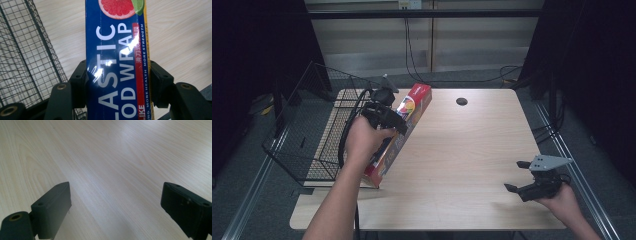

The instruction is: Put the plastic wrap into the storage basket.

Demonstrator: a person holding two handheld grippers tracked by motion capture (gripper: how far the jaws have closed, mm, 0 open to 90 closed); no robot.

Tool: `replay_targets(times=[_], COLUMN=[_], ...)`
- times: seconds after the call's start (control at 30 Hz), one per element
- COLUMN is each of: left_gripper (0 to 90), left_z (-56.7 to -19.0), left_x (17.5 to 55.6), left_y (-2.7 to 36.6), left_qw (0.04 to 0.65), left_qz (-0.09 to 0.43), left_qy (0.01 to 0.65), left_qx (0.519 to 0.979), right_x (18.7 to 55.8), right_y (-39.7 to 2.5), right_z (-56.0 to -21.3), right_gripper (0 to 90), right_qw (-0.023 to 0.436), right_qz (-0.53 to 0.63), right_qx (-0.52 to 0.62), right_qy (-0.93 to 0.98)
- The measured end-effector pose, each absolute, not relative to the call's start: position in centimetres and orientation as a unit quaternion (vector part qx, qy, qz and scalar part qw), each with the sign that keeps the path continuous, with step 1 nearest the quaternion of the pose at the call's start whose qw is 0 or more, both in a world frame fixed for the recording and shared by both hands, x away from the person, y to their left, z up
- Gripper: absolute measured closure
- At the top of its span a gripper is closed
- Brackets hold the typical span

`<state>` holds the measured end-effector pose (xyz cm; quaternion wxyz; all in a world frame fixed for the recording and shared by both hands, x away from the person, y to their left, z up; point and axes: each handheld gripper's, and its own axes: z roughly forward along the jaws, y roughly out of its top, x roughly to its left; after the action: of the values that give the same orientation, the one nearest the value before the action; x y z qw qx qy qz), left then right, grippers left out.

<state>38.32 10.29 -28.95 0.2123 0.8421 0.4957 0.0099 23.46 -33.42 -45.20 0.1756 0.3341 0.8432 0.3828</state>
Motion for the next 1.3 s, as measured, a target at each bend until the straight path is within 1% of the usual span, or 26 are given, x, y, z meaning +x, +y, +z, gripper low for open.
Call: replay_targets(times=[0.4, 1.3], left_gripper=[44.2, 44.2], left_z=[-27.6, -25.9], left_x=[38.6, 39.0], left_y=[11.5, 13.5], left_qw=[0.208, 0.205], left_qz=[0.02, 0.03], left_qy=[0.509, 0.53], left_qx=[0.835, 0.822], right_x=[23.5, 23.6], right_y=[-33.5, -33.4], right_z=[-45.2, -45.2], right_gripper=[9.3, 9.3], right_qw=[0.177, 0.174], right_qz=[0.386, 0.383], right_qx=[0.332, 0.332], right_qy=[0.842, 0.844])
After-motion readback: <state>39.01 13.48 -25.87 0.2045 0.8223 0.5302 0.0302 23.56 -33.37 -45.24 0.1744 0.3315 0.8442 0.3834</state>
